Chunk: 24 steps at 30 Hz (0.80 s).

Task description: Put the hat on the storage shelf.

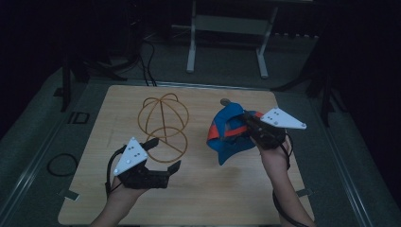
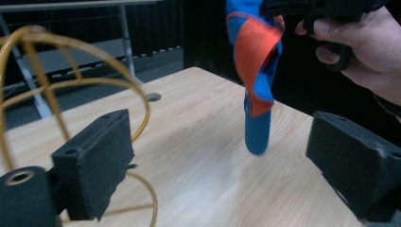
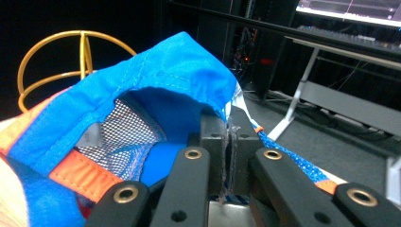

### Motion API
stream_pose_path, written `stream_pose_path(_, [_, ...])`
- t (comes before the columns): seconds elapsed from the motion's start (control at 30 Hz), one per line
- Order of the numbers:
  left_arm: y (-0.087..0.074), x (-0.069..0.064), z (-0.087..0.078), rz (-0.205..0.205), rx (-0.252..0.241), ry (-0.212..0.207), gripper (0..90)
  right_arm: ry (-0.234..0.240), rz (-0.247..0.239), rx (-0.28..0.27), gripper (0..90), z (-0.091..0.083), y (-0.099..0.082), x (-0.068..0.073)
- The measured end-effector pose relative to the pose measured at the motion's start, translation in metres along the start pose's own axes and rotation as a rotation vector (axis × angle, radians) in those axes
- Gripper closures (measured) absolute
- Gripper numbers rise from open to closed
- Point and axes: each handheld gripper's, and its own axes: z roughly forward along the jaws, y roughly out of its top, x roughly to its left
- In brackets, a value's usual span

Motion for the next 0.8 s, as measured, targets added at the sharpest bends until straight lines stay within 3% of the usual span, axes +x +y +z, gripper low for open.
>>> stream_pose_path(0.1, [0.012,-0.006,0.01,0.033,-0.002,-0.004,12.8,0.01,-0.009,-0.006,87.6,-0.001,0.001,0.006])
stream_pose_path(0.27, [0.026,-0.01,0.027,0.023,0.002,-0.057,15.1,0.024,-0.015,-0.008,87.5,-0.002,0.001,0.012])
stream_pose_path(0.53, [0.043,-0.022,0.055,0.065,0.027,-0.083,15.1,0.038,-0.033,-0.018,87.5,-0.005,0.002,0.022])
stream_pose_path(0.73, [0.054,-0.029,0.077,0.085,0.03,-0.031,18.5,0.06,-0.041,-0.017,87.5,-0.004,0.003,0.028])
stream_pose_path(0.8, [0.055,-0.029,0.083,0.073,0.039,-0.026,20.5,0.066,-0.045,-0.017,87.5,-0.004,0.002,0.031])
